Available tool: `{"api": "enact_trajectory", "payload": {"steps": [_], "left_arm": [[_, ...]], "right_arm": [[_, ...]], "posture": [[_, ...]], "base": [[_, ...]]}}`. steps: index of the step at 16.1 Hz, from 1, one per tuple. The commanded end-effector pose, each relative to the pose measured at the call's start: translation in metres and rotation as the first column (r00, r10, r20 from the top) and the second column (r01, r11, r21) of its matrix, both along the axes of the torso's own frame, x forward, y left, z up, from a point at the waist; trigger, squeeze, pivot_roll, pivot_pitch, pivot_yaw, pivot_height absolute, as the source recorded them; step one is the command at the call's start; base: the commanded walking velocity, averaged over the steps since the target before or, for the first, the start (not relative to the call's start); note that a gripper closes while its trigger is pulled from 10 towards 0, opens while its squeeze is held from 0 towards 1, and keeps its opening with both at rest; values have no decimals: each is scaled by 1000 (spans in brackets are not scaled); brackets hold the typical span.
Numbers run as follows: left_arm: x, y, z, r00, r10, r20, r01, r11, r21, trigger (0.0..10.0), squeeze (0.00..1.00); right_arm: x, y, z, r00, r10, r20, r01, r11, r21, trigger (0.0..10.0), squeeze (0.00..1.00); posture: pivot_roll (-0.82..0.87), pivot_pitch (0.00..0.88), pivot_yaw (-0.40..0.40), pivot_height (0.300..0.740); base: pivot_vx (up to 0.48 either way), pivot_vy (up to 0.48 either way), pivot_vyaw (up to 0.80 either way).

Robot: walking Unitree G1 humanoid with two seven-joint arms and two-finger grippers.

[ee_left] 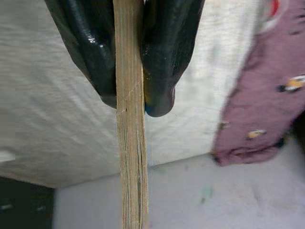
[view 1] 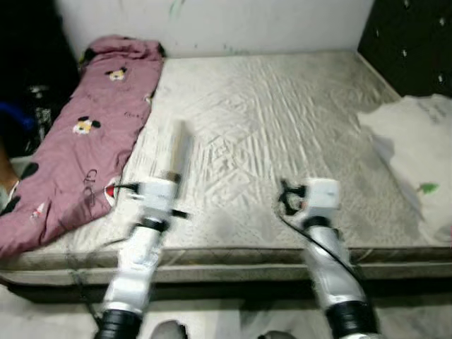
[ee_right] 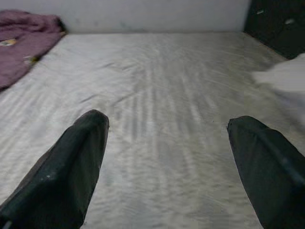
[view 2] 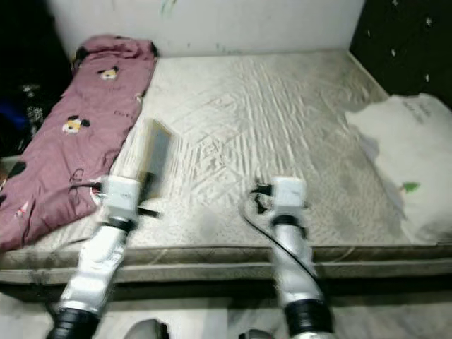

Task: Clean up the room

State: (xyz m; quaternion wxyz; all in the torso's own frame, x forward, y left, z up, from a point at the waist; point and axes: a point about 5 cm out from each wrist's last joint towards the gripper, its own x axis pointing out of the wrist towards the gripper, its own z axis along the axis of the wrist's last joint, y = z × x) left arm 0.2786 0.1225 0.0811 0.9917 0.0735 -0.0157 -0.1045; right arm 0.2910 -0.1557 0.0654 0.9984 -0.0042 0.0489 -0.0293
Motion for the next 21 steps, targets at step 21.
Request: {"api": "enact_trajectory", "payload": {"steps": [21], "left_arm": [[3,5,12,999,-32,43,34,998,-46,10000,0]], "right_arm": [[3,9,2,1000,16,8,-17,1000,21,10000,0]], "posture": [[14,0,23,740]], "base": [[160,0,0]]}}
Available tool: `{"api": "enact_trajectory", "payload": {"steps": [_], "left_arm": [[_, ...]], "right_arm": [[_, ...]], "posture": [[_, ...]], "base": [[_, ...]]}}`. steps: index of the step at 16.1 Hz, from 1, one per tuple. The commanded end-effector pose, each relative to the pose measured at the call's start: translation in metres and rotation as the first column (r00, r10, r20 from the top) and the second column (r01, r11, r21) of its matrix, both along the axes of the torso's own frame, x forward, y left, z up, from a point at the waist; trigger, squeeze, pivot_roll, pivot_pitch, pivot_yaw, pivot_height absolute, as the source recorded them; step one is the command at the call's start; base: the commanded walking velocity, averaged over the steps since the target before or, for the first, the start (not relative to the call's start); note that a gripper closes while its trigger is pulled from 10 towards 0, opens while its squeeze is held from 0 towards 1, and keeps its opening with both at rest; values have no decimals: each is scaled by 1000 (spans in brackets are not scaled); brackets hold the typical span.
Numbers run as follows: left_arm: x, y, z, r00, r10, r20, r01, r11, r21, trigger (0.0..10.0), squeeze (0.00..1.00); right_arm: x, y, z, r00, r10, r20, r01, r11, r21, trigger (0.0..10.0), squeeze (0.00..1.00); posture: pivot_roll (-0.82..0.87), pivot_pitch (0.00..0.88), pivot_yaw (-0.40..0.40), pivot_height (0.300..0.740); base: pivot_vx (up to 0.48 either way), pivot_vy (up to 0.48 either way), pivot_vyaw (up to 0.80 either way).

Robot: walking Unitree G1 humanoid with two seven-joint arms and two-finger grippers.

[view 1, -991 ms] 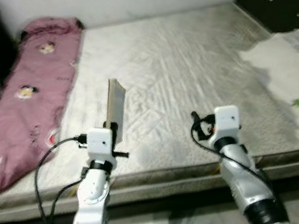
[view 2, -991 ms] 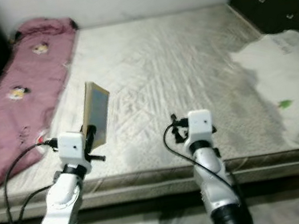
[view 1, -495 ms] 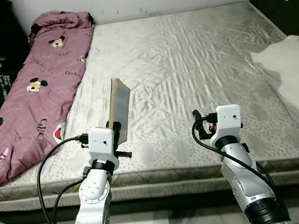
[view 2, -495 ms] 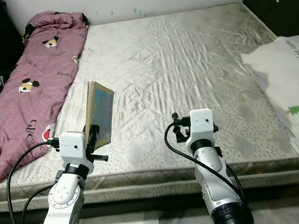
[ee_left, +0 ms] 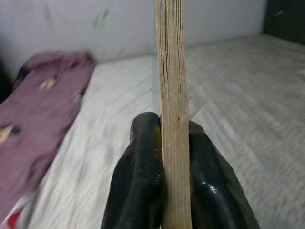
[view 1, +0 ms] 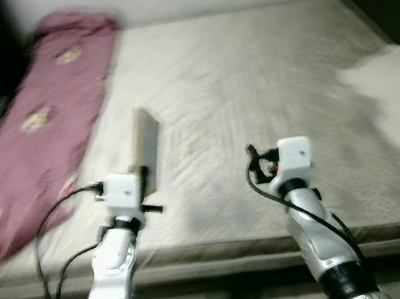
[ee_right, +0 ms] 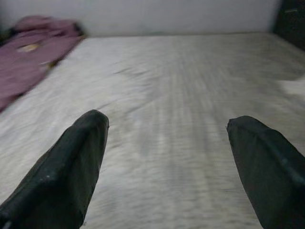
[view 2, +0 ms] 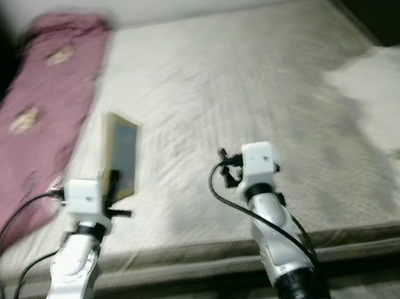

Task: Clean up the room

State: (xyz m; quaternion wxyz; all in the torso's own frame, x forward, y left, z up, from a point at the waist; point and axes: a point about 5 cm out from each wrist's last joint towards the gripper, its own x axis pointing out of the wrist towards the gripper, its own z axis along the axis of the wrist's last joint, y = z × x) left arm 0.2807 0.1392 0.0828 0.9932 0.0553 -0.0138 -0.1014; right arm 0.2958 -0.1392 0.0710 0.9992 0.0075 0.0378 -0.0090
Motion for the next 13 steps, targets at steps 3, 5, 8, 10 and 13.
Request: {"api": "enact_trajectory", "payload": {"steps": [3,5,8,10,13], "left_arm": [[1,-11,9,999,-28,47,28,1000,-3,10000,0],[2,-11,9,999,-14,52,14,1000,0,10000,0],[2,-11,9,999,1,50,-2,1000,9,10000,0],[2,-11,9,999,-4,50,3,1000,13,10000,0],[3,-11,9,999,-4,51,4,1000,13,10000,0]], "right_arm": [[-2,-9,-4,999,-28,-19,28,1000,1,10000,0],[-2,-9,-4,999,-30,-20,30,1000,3,10000,0],[-2,-10,-5,999,-36,-24,36,999,6,10000,0],[-2,-10,-5,999,-38,-26,39,999,7,10000,0],[-1,-10,-5,999,-42,-26,42,999,9,10000,0]], "posture": [[13,0,19,740],[13,0,18,740],[13,0,18,740],[11,0,18,740],[11,0,19,740]], "base": [[260,0,0],[0,0,0],[0,0,0],[0,0,0],[0,-186,0]]}}
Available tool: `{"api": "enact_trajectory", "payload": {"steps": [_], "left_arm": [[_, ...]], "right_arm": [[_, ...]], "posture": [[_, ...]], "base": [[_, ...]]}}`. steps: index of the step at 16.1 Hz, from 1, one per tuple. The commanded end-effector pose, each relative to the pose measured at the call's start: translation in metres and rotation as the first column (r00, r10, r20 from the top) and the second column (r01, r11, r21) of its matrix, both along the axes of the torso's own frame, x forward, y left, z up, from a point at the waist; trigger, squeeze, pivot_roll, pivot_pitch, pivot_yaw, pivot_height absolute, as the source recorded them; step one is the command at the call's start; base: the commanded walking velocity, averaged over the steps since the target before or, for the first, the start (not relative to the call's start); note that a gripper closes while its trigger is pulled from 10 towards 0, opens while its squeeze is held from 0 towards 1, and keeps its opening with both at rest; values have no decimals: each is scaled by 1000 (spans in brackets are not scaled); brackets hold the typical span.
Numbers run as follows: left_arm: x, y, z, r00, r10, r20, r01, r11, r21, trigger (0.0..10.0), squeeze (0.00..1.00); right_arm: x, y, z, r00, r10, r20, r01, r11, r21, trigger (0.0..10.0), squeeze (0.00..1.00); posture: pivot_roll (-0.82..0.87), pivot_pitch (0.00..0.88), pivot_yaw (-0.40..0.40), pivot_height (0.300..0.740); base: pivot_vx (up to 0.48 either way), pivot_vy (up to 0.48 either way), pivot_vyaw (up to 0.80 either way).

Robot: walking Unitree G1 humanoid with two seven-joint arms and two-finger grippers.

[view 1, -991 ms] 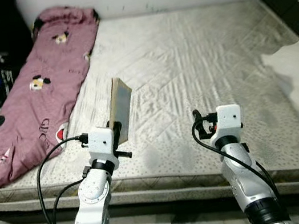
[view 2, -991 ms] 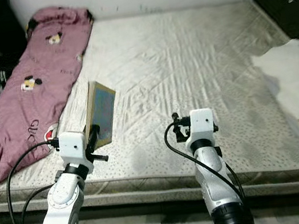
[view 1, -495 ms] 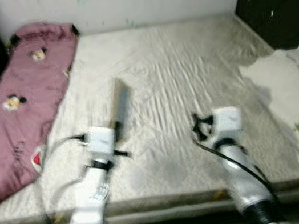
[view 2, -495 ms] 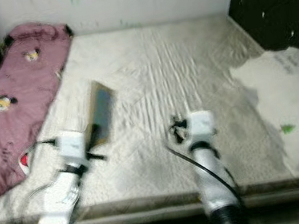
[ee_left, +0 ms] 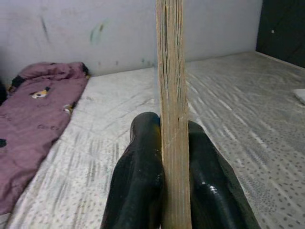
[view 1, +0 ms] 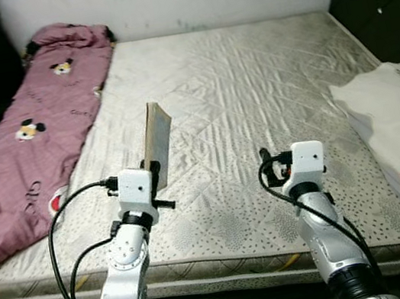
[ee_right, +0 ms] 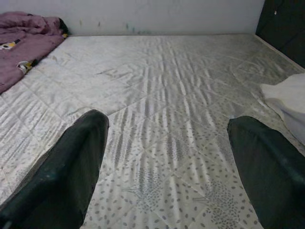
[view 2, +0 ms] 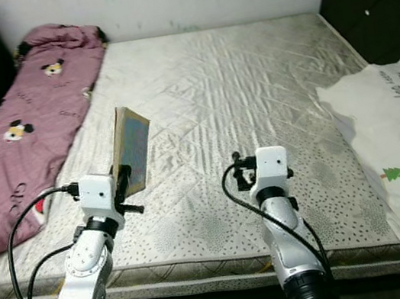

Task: Clean up the room

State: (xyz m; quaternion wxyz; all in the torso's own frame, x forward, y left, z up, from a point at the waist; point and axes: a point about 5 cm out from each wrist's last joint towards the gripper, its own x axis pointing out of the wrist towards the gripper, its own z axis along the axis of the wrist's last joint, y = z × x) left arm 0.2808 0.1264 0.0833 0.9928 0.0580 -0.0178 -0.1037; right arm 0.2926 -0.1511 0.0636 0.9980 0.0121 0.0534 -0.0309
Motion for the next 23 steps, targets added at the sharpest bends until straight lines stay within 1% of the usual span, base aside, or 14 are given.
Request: {"api": "enact_trajectory", "payload": {"steps": [1,6,8,17,21,22,23], "left_arm": [[3,1,8,999,0,43,-1,1000,8,10000,0],[3,1,8,999,-1,42,1,1000,8,10000,0],[3,1,8,999,-1,42,1,1000,7,10000,0],[3,0,8,999,-4,40,4,1000,4,10000,0],[3,2,10,998,-6,57,8,1000,-24,10000,0],[4,3,10,999,-1,54,2,1000,-12,10000,0],[6,6,10,998,10,70,-13,999,32,10000,0]], "right_arm": [[2,1,2,1000,1,5,-1,1000,3,10000,0],[2,1,2,1000,-3,2,3,1000,6,10000,0],[2,1,2,1000,-3,2,3,1000,6,10000,0],[3,0,2,1000,-2,-1,2,1000,3,10000,0],[3,0,1,1000,-2,-3,2,1000,2,10000,0],[3,0,1,1000,-2,-3,2,1000,2,10000,0],[3,0,1,1000,-2,-3,2,1000,2,10000,0]], "posture": [[11,0,19,740],[11,0,19,740],[10,0,19,740],[10,0,16,740],[11,0,16,740],[11,0,16,740],[10,0,17,740]], "base": [[0,-300,0],[0,-312,0],[0,-313,-441],[0,-312,0],[0,0,0],[0,0,0],[0,0,0]]}}
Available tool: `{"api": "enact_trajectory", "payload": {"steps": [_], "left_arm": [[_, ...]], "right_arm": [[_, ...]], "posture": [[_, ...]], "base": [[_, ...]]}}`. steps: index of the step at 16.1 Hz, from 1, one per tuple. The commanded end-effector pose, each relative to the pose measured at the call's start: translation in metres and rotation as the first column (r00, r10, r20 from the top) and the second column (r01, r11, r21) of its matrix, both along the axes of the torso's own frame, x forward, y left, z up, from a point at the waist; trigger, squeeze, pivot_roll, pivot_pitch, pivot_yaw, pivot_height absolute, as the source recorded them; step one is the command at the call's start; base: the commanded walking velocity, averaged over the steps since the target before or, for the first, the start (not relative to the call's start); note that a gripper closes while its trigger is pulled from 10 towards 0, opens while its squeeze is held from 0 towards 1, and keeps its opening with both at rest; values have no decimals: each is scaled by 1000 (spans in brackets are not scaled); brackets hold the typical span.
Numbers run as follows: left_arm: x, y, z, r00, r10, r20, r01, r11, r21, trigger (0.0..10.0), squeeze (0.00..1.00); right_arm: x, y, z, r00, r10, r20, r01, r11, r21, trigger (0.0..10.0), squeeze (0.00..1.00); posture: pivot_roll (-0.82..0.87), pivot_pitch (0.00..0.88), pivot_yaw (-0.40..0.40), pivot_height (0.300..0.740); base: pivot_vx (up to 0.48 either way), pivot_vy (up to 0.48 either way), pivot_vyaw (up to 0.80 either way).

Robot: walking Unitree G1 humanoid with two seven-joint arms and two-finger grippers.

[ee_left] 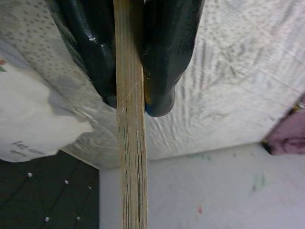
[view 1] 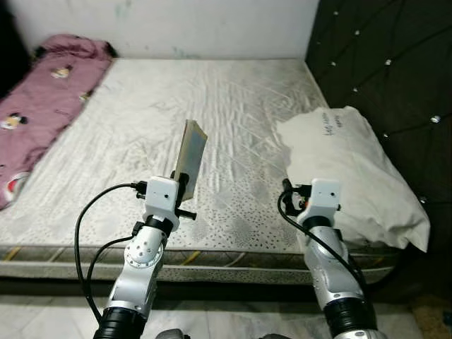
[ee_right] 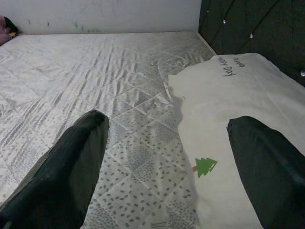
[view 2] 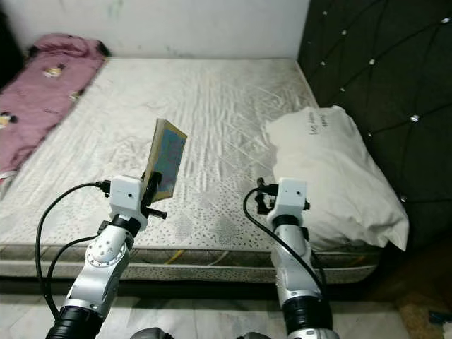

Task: Clean up the room

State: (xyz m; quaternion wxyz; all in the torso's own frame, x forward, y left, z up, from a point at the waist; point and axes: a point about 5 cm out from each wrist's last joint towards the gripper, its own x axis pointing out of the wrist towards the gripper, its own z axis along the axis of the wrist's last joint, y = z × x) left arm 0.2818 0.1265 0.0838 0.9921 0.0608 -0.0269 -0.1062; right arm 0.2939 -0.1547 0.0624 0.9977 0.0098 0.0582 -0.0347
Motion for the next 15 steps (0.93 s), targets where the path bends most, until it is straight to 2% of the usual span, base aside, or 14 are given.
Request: {"api": "enact_trajectory", "payload": {"steps": [1,2,4,6,7,8,10,11,12,13,15], "left_arm": [[5,8,9,998,25,56,-25,1000,-1,10000,0],[5,10,10,997,36,61,-37,999,8,10000,0],[4,9,13,996,-17,85,15,1000,24,10000,0],[4,9,17,994,-24,103,22,1000,21,10000,0],[3,11,17,993,-14,113,12,1000,13,10000,0],[3,16,15,992,52,117,-56,998,29,10000,0],[3,20,12,993,70,93,-71,997,6,10000,0],[1,22,7,998,51,43,-48,997,-56,10000,0],[0,23,2,998,58,2,-58,995,-76,10000,0],[0,23,-2,997,77,-14,-77,996,-39,10000,0],[0,23,-5,995,94,-32,-95,995,-28,10000,0]], "right_arm": [[2,4,2,1000,5,7,-5,1000,8,10000,0],[2,4,2,1000,5,8,-5,1000,8,10000,0],[2,4,2,1000,4,8,-4,1000,9,10000,0],[1,4,3,1000,4,11,-4,1000,9,10000,0],[1,4,3,1000,3,12,-4,1000,10,10000,0],[1,4,3,1000,3,14,-3,1000,10,10000,0],[1,4,3,1000,2,15,-3,1000,11,10000,0],[1,5,3,1000,4,17,-4,1000,11,10000,0],[1,5,4,1000,7,23,-7,1000,12,10000,0],[1,5,4,1000,7,28,-8,1000,14,10000,0],[1,5,5,999,6,33,-6,1000,16,10000,0]], "posture": [[11,0,17,740],[11,0,17,740],[13,0,18,740],[13,0,18,740],[13,0,18,740],[13,0,18,740],[21,0,17,740],[23,0,17,740],[23,0,17,740],[22,0,18,740],[22,0,19,740]], "base": [[0,0,0],[0,0,0],[0,0,0],[0,0,0],[0,0,0],[0,0,0],[0,0,0],[0,0,0],[0,0,0],[0,0,0],[0,0,0]]}}
